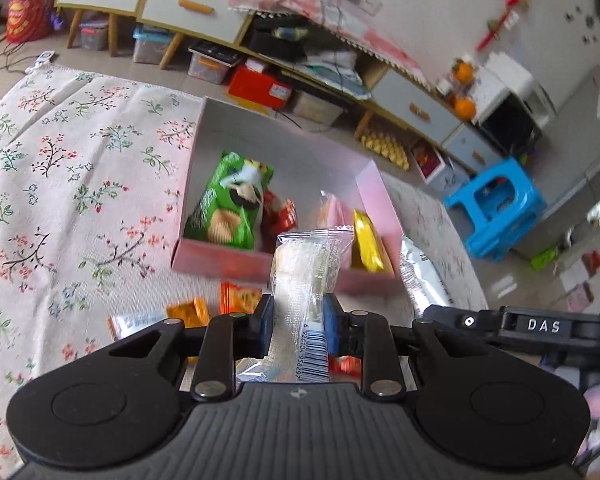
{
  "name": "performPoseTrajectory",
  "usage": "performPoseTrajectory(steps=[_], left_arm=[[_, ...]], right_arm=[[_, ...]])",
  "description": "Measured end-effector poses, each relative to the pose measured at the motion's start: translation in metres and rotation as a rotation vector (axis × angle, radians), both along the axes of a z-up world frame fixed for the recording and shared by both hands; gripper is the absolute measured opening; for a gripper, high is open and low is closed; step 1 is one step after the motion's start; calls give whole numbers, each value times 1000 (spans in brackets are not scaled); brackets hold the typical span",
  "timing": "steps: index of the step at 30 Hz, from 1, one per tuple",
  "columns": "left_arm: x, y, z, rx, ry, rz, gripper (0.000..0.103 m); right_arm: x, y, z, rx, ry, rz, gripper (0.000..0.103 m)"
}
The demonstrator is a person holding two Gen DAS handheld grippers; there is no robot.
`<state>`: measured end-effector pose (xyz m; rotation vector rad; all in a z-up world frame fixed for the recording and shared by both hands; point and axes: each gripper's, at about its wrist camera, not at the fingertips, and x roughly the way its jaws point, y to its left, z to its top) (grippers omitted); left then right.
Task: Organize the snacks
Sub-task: 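Carry the bun and cookie pack into the pink box and open both tools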
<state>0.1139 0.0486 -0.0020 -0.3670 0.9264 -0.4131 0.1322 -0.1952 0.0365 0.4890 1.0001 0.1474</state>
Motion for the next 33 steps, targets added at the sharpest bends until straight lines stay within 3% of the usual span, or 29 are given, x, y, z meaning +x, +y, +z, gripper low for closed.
performPoseTrajectory(steps=[9,13,21,25,33], left_arm=[[34,-2,3,-29,-31,115,23],[52,-10,13,41,-89,109,23],[85,-19,19,246,-219,-32,23],[97,-16,17,292,-274,-123,23],[115,-28,5,374,-259,-278,23]], right_arm=[[52,19,-17,88,-28,-46,30],[69,24,-24,115,-21,-56,31],[107,35,-26,90,-48,-39,31],[121,29,-32,129,-58,-82,31],[138,22,-39,147,-69,-131,31]])
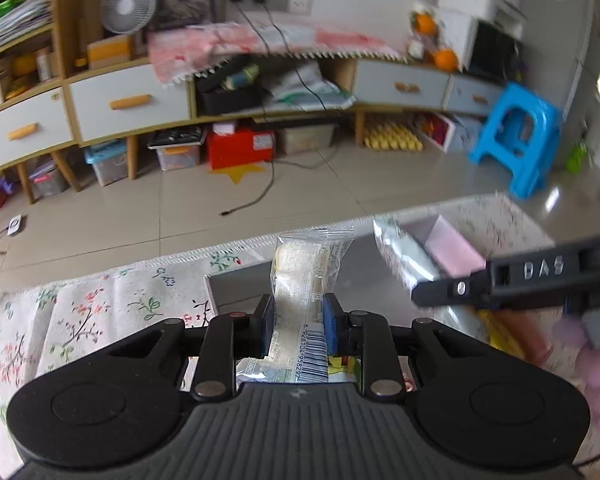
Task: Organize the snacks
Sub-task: 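Carry the bun and cookie pack into the pink box and open both tools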
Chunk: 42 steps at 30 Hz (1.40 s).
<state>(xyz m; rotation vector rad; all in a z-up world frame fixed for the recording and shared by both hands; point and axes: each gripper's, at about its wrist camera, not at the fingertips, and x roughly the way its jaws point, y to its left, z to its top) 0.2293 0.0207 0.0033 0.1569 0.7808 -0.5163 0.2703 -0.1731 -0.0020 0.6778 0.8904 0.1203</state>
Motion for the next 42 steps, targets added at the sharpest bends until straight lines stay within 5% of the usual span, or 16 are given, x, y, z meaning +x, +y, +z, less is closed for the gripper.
performPoseTrajectory(steps=[10,24,36,42], left_arm=[[15,-22,-14,123,64,-106,23],[24,-29,-21,89,163,-184,23],[27,-47,-24,212,75,-191,23],[22,-41,-25,217,64,-172,35]], right_arm=[[13,3,-16,21,81,-4,31],[15,-5,-22,-37,112,-40,31],[17,-8,-21,-34,105,-48,31],[15,-16,-13,16,87,-50,35]])
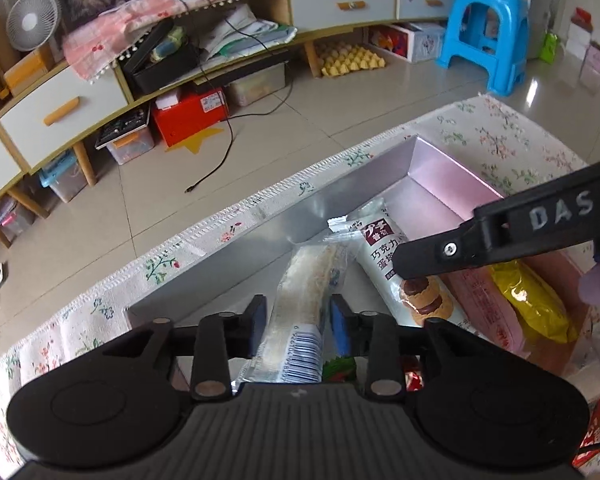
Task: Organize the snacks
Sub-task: 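Carry the bun and cookie pack into the pink box and open both tools, then move both tools back over the remaining snack pile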
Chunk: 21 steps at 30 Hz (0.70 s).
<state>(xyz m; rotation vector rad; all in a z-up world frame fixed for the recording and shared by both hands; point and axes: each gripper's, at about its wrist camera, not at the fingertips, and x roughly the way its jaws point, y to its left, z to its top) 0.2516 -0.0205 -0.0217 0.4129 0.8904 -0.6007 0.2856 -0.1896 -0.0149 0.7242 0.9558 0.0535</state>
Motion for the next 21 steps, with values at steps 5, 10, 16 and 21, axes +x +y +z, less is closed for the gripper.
performPoseTrajectory(steps=[5,10,16,21], left_arm=[[-9,8,13,-56,-4,53,58],[-33,17,26,-170,2,153,73],[-67,28,39,-233,-5,259,87],[-92,37,48,-254,-7,345,94]], right_arm=[[-8,-8,11,-19,-5,-9,43],[-22,-14,29,-18,4,-9,58],[-51,-14,60,-81,-21,2,76],[-83,-13,75,-135,-35,4,82]])
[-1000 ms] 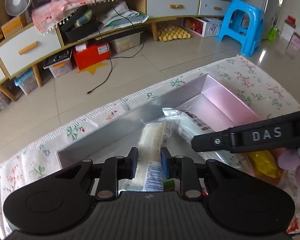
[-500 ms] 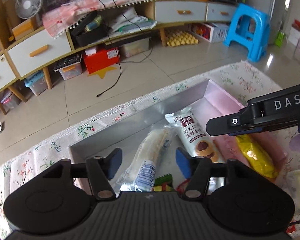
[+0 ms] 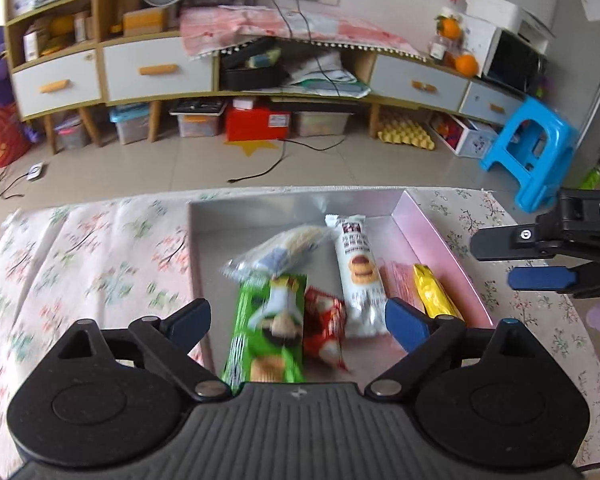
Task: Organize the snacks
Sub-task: 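Move both tools back over the remaining snack pile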
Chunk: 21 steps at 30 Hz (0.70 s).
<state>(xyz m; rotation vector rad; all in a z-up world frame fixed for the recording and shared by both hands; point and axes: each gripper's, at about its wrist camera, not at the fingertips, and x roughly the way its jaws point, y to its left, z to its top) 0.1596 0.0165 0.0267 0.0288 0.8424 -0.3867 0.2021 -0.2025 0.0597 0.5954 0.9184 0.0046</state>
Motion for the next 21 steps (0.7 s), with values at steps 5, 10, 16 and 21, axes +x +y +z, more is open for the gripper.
performPoseTrajectory(steps=[5,10,16,21], left_arm=[[-26,10,6,-13,-4,94,101],[-47,14,6,-8,7,132,102],[-75,21,-3,1,0,134,102],[-91,27,-17,3,-14,114,102]], right_arm=[[-30,8,6,-36,1,41,84],[-56,18,7,-72,8,92,87],[-86,23,2,-176,-13,114,91],[-106,17,-9,-248,-41,112,91]])
